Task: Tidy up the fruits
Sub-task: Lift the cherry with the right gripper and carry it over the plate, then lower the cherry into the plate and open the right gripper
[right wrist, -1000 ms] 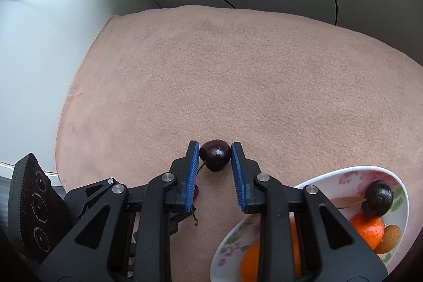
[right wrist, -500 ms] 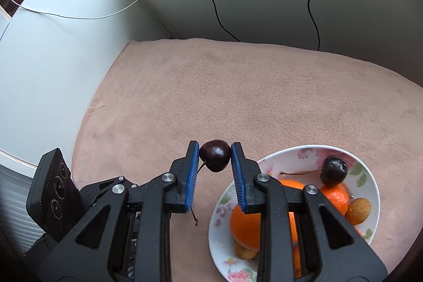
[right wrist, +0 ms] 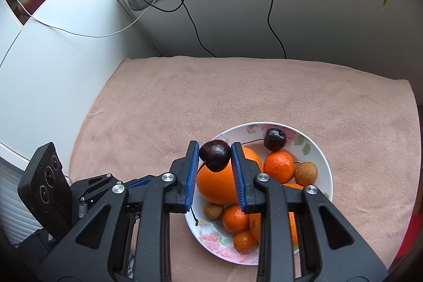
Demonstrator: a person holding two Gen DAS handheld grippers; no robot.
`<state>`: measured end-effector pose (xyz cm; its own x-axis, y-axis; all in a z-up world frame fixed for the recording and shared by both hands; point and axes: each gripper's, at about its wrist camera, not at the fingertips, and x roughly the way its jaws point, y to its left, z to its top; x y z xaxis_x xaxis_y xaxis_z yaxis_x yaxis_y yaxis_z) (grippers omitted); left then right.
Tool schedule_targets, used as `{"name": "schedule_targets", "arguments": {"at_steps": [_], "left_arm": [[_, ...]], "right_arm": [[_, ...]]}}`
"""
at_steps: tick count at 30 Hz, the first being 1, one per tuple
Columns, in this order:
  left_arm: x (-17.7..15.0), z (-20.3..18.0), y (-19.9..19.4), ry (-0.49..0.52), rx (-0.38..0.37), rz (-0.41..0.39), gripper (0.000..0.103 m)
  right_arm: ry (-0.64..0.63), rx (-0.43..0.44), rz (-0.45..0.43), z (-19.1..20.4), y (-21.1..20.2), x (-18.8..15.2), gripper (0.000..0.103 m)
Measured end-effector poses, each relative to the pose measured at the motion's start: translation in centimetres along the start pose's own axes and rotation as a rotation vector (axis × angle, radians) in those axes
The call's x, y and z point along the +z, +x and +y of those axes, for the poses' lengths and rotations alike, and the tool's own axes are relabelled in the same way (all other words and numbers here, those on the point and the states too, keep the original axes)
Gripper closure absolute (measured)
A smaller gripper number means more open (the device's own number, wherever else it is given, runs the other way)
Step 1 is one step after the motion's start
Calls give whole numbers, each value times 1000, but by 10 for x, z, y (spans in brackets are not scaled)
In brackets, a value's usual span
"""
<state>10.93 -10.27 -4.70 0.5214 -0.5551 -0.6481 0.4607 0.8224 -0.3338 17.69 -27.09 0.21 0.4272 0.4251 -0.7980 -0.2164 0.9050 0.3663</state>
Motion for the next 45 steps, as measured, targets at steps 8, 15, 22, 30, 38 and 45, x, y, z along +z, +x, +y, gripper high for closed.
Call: {"name": "schedule_targets", "arguments": {"at_steps": [8,15,22,30,38,45], "left_arm": [[1,-22,-1,32,-14,-2,80],[1,-30,3,44,-22,6,80],[-5,-39,21,67,-28,52,80],[-7,-55,29,117,-20,63,80],[-4,-58,27,130,-12,47,73],[-6,-60,18,144,2,23,72]], "right_arm": [[3,-20,-19,-5,-10,-10,77],[-3,-34,-26,-11,-16,-13,77],[-26,-83,4,-15,-4,-16,77],[-49,-128,13,-17,2,-17,77],[-42,-138,9,-20,0,-19,74],[-55,-153,-35,-15,-14,-28,50]]}}
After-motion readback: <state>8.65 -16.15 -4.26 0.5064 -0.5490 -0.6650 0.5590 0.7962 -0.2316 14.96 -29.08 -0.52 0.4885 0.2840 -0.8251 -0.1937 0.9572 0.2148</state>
